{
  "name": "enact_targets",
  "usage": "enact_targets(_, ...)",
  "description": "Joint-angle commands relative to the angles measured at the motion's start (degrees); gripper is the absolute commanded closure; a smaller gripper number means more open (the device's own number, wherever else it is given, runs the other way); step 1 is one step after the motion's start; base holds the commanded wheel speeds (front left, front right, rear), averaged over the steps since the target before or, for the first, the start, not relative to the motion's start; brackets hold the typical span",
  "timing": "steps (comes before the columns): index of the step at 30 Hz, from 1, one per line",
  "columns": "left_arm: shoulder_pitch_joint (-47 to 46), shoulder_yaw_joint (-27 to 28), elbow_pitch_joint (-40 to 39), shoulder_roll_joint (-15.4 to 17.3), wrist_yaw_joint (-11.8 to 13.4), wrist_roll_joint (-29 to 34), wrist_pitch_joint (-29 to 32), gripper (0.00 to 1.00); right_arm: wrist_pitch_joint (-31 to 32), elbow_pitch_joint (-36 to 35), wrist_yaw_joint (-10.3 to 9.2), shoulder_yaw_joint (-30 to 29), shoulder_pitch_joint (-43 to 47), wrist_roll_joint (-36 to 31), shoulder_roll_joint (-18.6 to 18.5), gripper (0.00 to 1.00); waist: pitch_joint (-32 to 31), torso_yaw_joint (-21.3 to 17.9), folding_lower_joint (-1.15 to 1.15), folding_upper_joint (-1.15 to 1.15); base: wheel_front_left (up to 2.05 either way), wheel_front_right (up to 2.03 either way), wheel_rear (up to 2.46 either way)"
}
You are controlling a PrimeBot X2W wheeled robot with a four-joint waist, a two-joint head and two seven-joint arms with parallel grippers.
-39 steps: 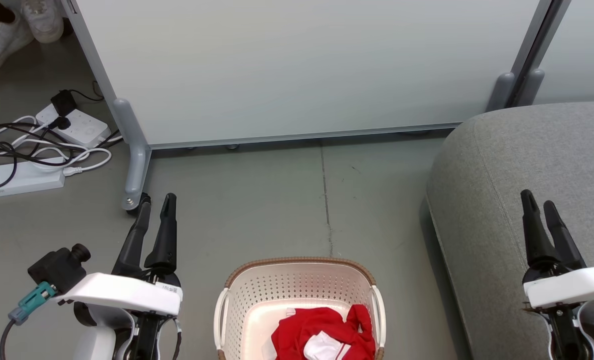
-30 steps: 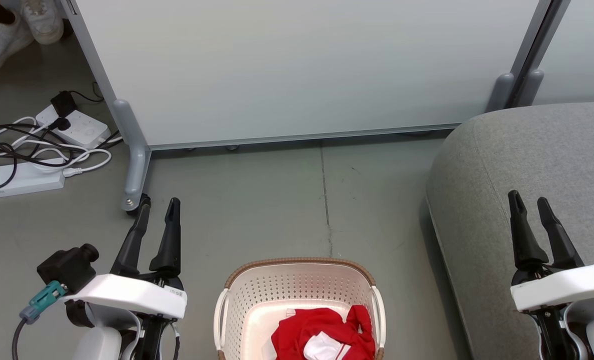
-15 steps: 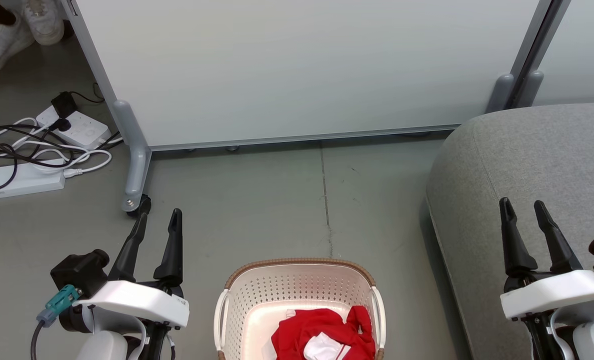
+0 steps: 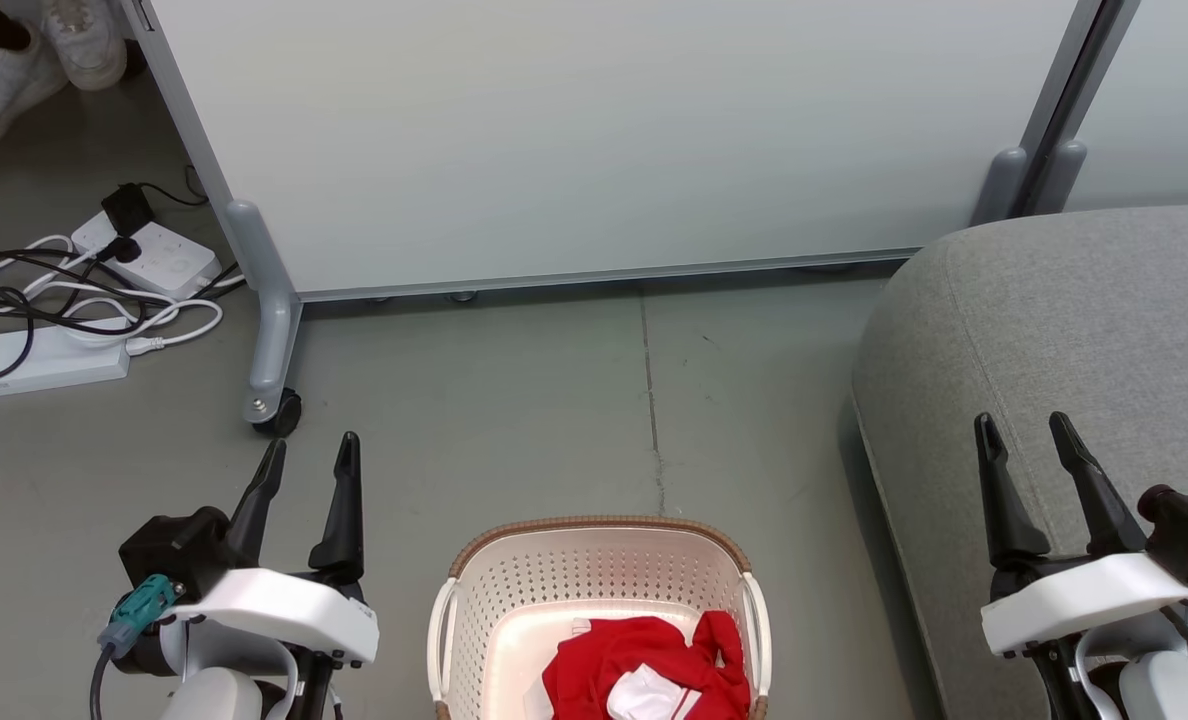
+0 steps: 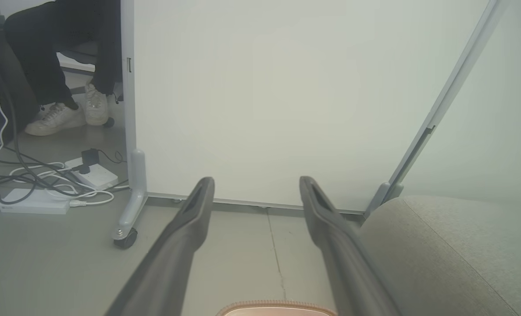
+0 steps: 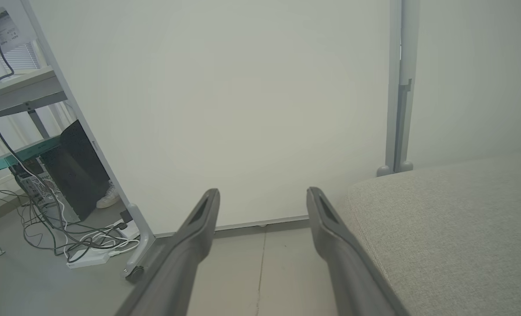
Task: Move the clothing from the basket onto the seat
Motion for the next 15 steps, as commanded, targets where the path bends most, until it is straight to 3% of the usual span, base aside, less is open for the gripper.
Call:
enact_targets(1, -1.19, 0.33, 0.01, 0.28, 0.47, 1.22, -0.23, 0.0, -0.75, 0.01, 0.23, 0.1, -1.24, -1.53, -0.36, 0.0, 0.05, 0.02, 0.0, 0.0, 0.0, 0.0, 0.0)
enact_targets(15, -1.01, 0.5, 0.78, 0.54, 2.66, 6.0, 0.08, 0.0, 0.25, 3.46, 0.25, -0.21, -1.4, -4.49, 0.49, 0.0, 0.25, -0.03, 0.0, 0.0, 0.0, 0.0, 0.0)
